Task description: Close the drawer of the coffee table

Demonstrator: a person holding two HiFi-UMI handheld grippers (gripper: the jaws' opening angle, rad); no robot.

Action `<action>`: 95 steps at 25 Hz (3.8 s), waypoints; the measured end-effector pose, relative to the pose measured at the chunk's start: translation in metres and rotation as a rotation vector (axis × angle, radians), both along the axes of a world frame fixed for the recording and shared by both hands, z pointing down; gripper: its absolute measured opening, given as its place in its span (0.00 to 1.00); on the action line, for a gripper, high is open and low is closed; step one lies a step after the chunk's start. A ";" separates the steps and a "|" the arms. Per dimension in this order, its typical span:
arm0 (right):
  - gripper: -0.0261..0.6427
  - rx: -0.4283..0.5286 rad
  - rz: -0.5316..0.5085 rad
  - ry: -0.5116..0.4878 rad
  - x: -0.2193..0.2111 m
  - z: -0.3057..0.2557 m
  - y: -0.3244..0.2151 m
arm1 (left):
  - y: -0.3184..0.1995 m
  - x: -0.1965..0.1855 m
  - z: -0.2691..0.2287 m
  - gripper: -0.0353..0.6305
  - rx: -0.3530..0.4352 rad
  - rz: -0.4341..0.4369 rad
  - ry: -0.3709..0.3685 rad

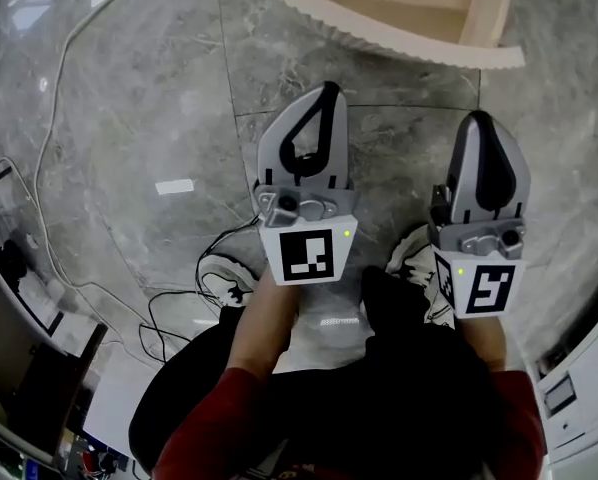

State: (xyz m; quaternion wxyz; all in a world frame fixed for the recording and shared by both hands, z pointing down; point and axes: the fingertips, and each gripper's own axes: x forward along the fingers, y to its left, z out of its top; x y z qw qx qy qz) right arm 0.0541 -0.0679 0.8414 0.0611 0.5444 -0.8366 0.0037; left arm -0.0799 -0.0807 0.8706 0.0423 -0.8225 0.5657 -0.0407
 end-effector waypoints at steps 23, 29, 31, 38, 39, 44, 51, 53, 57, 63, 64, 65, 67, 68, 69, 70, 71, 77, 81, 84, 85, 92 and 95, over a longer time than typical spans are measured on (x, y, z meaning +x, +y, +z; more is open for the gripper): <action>0.08 -0.023 0.024 -0.087 0.021 -0.001 0.000 | -0.045 0.028 0.024 0.67 -0.117 0.083 0.020; 0.08 -0.031 0.035 -0.088 0.028 -0.001 -0.002 | -0.053 0.030 0.033 0.67 -0.171 0.061 0.019; 0.08 -0.030 0.036 -0.092 0.030 -0.001 -0.003 | -0.060 0.031 0.033 0.67 -0.169 0.059 0.014; 0.08 -0.028 0.037 -0.097 0.034 0.005 -0.006 | -0.090 0.039 0.041 0.67 -0.207 0.046 0.019; 0.08 -0.031 0.038 -0.099 0.034 0.006 -0.006 | -0.095 0.040 0.040 0.67 -0.195 0.048 0.020; 0.08 -0.045 0.041 -0.105 0.046 0.004 -0.008 | -0.111 0.049 0.043 0.67 -0.227 0.041 0.008; 0.08 -0.062 0.063 -0.128 0.053 0.010 -0.010 | -0.140 0.056 0.041 0.67 -0.217 0.040 0.022; 0.08 -0.076 0.074 -0.146 0.056 0.013 -0.008 | -0.147 0.059 0.040 0.67 -0.212 0.042 0.016; 0.08 -0.106 0.077 -0.155 0.056 0.022 0.000 | -0.162 0.064 0.040 0.67 -0.212 0.041 0.009; 0.08 -0.119 0.092 -0.162 0.067 0.027 -0.002 | -0.190 0.071 0.032 0.67 -0.142 0.032 0.045; 0.08 -0.122 0.095 -0.163 0.068 0.028 -0.003 | -0.194 0.072 0.031 0.67 -0.136 0.030 0.052; 0.08 -0.127 0.095 -0.163 0.069 0.030 -0.003 | -0.197 0.073 0.031 0.67 -0.136 0.029 0.056; 0.08 -0.140 0.094 -0.162 0.071 0.035 -0.003 | -0.203 0.074 0.032 0.67 -0.141 0.025 0.057; 0.08 -0.144 0.095 -0.164 0.072 0.036 -0.003 | -0.206 0.075 0.032 0.67 -0.142 0.025 0.057; 0.08 -0.148 0.097 -0.166 0.073 0.038 -0.002 | -0.209 0.076 0.032 0.67 -0.142 0.025 0.057; 0.08 -0.150 0.100 -0.169 0.074 0.039 -0.002 | -0.213 0.078 0.032 0.67 -0.142 0.025 0.057; 0.08 -0.153 0.101 -0.171 0.075 0.040 -0.003 | -0.216 0.079 0.032 0.67 -0.142 0.026 0.056; 0.08 -0.160 0.102 -0.176 0.079 0.044 -0.010 | -0.231 0.083 0.033 0.67 -0.138 0.031 0.051; 0.08 -0.169 0.106 -0.180 0.083 0.047 -0.012 | -0.242 0.087 0.033 0.67 -0.163 0.034 0.050; 0.08 -0.176 0.106 -0.178 0.087 0.048 -0.012 | -0.251 0.087 0.034 0.67 -0.188 0.032 0.046; 0.08 -0.175 0.112 -0.179 0.090 0.048 -0.012 | -0.253 0.089 0.035 0.67 -0.194 0.030 0.050; 0.08 -0.162 0.126 -0.189 0.097 0.042 -0.014 | -0.257 0.091 0.033 0.67 -0.169 0.031 0.065; 0.08 -0.155 0.128 -0.188 0.097 0.040 -0.014 | -0.255 0.092 0.033 0.67 -0.168 0.041 0.068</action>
